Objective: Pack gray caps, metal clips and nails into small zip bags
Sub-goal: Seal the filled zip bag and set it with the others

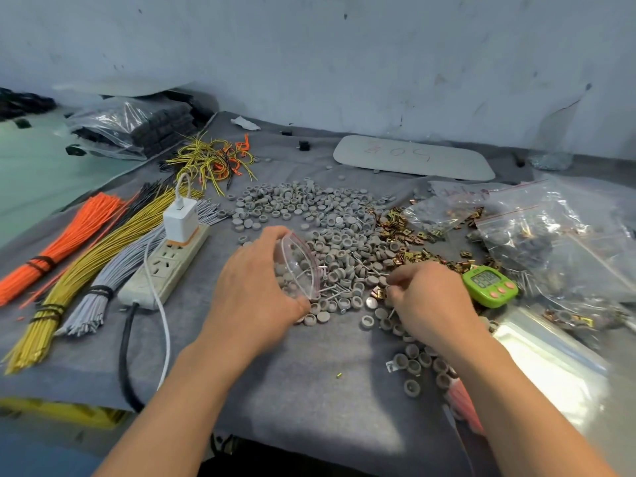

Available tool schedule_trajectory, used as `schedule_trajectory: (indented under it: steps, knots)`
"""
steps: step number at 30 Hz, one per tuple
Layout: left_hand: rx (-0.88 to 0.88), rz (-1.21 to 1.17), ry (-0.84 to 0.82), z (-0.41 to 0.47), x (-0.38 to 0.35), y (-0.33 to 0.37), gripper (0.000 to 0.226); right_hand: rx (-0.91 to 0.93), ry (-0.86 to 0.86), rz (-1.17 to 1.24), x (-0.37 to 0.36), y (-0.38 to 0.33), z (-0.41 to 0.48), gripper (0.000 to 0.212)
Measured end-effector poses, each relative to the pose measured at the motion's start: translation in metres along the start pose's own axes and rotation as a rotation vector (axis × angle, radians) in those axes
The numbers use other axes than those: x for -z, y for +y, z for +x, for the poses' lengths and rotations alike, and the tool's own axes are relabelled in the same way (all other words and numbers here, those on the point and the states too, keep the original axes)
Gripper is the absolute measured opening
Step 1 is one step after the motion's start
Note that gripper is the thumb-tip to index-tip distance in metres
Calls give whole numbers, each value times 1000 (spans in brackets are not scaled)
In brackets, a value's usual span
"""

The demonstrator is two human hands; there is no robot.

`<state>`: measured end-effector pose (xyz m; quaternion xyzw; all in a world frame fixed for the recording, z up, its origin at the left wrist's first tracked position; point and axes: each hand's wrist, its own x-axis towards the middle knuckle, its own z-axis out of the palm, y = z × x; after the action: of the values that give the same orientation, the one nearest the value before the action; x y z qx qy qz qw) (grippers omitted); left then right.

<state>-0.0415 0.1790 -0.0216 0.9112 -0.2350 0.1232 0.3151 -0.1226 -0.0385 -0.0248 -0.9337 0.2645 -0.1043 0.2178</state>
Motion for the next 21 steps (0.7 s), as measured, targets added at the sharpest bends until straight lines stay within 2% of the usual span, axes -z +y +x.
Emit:
schedule_trajectory:
  steps: [4, 7, 9, 11, 13, 15, 18, 21]
  knots:
    - [-28, 46, 17, -1, -1, 3, 91, -32, -144, -117, -4, -7, 1, 29]
    - [-30, 46, 25, -2, 0, 1, 86, -34, -51, -139, -2, -9, -1, 30]
    - [-10, 42, 36, -1, 0, 0, 81, 2, 13, -18, -3, -12, -5, 28]
    - [-5, 59, 42, -1, -1, -1, 74, 86, -16, 88, -8, -19, -11, 17]
    - [-13, 88, 33, -1, -3, -3, 67, 161, -62, 15, -15, -26, -16, 17]
    - [-9, 85, 25, -2, -3, -6, 64, 194, -26, -93, -22, -29, -16, 21]
    - [7, 77, -1, -4, -3, -10, 62, 165, 9, -120, -26, -32, -9, 21]
    - [0, 57, -26, -3, -4, -7, 60, 99, 10, -1, -25, -31, -7, 29]
